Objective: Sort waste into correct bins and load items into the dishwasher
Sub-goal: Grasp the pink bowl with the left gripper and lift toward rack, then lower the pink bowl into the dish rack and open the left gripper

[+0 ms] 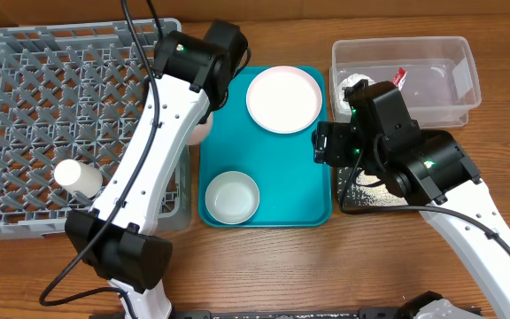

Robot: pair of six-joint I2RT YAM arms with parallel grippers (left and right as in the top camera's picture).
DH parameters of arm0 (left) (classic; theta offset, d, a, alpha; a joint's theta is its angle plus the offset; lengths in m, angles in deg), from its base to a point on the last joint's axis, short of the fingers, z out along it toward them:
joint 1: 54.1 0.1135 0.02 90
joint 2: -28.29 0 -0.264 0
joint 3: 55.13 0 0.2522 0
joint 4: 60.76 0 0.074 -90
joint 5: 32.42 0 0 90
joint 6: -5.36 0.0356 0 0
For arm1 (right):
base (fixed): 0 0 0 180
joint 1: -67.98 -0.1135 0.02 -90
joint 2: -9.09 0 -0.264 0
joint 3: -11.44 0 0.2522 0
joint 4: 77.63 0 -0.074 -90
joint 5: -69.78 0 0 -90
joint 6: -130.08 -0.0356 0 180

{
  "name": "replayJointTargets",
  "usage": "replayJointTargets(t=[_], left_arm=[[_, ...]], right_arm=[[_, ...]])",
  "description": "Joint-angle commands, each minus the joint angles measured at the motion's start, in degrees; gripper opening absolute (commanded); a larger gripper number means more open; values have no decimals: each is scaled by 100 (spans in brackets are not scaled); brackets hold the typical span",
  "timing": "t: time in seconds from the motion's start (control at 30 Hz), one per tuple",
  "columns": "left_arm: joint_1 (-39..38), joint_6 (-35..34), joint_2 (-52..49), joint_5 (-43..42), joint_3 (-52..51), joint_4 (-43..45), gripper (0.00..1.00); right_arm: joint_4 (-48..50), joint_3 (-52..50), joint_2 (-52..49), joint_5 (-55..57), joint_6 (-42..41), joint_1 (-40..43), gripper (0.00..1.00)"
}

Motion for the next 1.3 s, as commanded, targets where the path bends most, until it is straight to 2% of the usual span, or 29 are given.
replayJointTargets(t=[0.0, 0.17, 0.27, 0.43, 0.67, 0.97, 1.2, 1.27], left_arm=[[289, -721, 94, 1443, -426, -15, 4], [946, -1209, 87, 2155, -1130, 184, 4], [1357, -1110, 85, 2201, -1464, 667, 4], [1792, -511, 81, 2194, -1762, 1620, 4], [1825, 461, 72, 2197, -2201, 2761, 4], [1816, 514, 72, 2194, -3082, 3364, 4], [1729, 546, 72, 2090, -3178, 3453, 6], [1705, 782, 72, 2159, -3180, 3447, 5]], right_arm=[[11, 31, -2, -11, -24, 11, 83], [20, 31, -2, -11, -26, 11, 83], [33, 31, -2, -9, -26, 11, 83], [39, 31, -2, -11, -26, 11, 83], [35, 31, -2, -11, -26, 11, 83], [37, 31, -2, -11, -24, 11, 83], [39, 31, -2, -11, -26, 11, 83], [33, 31, -2, -11, -24, 11, 83]])
